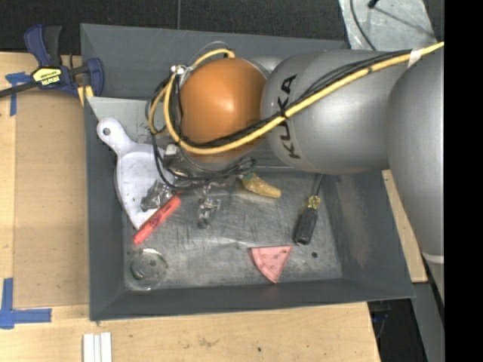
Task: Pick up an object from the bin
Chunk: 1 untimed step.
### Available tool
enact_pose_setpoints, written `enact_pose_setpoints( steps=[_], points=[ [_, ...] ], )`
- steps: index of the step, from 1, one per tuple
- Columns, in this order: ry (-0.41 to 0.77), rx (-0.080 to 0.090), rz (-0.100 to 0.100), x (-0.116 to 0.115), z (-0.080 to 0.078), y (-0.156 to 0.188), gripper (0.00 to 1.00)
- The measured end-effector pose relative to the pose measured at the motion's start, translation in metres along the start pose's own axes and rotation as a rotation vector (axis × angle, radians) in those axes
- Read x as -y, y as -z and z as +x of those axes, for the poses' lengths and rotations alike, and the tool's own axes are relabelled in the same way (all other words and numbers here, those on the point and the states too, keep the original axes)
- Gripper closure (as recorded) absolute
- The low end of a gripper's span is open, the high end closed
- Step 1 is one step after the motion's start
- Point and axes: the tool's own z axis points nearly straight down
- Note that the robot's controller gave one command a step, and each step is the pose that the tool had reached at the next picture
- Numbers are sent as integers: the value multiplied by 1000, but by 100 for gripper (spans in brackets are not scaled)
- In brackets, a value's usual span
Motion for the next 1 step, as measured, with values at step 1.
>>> enact_pose_setpoints(
  steps=[1],
  points=[
    [-224,3,1,28,-15,-55,100]
  ],
)
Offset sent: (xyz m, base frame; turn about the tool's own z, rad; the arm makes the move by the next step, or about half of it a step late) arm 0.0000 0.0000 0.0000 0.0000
